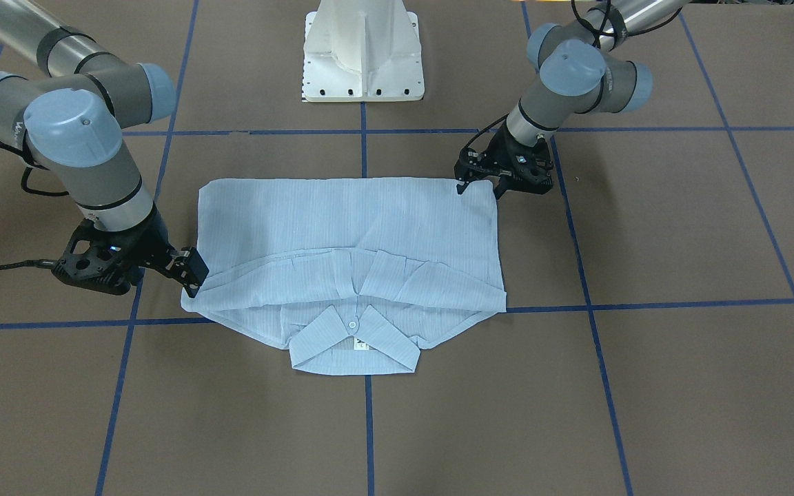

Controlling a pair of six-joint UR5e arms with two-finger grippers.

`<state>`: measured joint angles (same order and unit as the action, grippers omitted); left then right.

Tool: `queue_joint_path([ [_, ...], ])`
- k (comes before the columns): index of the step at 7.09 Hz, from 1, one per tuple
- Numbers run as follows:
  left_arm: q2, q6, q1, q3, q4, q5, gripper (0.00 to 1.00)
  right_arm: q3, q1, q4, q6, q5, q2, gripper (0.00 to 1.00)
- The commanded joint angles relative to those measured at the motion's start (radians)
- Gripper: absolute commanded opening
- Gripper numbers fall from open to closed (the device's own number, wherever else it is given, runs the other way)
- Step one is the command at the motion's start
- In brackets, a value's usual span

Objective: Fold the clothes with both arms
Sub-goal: 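Lower the left gripper and grasp the folded shirt's side edge nearest it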

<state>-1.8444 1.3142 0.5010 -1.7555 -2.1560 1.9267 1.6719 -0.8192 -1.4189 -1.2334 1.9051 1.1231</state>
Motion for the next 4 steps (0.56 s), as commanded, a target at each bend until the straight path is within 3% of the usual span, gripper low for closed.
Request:
queue_joint_path([
  [1,-0.003,0.008,-0.018,0.001,0.002,-0.003,0.41,0.0,0.0,0.0,-0.001,0.0,0.001,1.0],
  [3,0.007,0.008,-0.029,0.001,0.004,-0.005,0.0,0.0,0.0,0.0,-0.003,0.0,0.0,1.0],
  [4,0.01,0.007,-0.024,-0.004,0.004,-0.005,0.0,0.0,0.0,0.002,-0.003,0.0,0.0,1.0],
])
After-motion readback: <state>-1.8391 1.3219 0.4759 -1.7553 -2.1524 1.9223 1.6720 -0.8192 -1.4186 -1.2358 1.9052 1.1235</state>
